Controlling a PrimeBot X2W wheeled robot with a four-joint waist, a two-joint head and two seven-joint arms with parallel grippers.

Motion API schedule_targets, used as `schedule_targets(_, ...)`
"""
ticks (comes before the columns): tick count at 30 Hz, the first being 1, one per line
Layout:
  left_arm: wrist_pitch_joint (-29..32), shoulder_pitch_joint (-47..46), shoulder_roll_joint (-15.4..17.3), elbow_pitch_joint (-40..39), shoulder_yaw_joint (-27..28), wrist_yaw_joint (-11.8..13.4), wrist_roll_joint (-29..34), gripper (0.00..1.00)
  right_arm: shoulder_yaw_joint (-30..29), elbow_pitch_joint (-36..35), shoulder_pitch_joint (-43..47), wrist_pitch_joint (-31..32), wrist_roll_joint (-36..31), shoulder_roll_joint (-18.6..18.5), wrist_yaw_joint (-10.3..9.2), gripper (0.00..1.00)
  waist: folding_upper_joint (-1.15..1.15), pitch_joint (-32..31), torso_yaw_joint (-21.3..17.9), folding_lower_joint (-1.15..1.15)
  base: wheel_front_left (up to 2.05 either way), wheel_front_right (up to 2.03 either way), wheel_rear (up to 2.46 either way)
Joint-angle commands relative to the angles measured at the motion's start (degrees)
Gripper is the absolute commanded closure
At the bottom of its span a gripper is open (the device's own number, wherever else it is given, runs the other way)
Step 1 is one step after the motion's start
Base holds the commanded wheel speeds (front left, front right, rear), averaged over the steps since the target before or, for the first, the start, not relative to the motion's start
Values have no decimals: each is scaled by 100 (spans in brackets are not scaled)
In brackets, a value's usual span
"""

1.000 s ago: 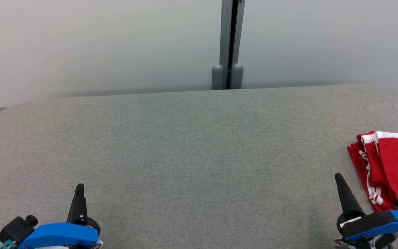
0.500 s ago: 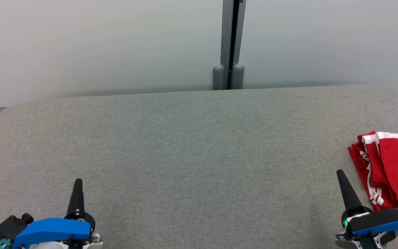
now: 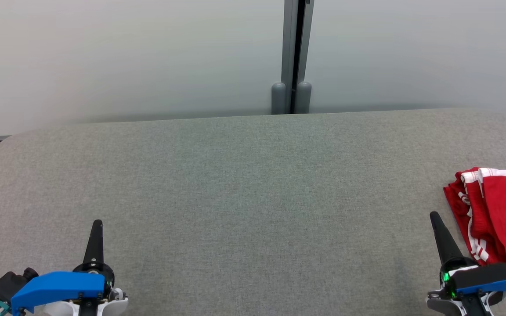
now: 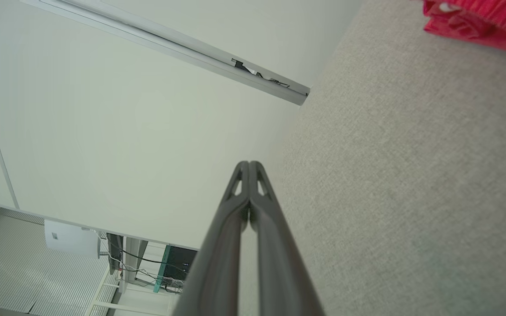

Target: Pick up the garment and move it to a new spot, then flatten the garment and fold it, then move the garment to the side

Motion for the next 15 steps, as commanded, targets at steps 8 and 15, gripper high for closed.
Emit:
schedule_targets(8,136,-155,-39,-76,111,-60,-435,100,-42,-15,-145,61,507,23,5,100,0,-2,11,0,0,0,0)
schedule_targets(15,223,-188,-65,-91,175,-74,-719,100,-61,1,-180,95,837,31,5,100,0,-4,19,0,0,0,0)
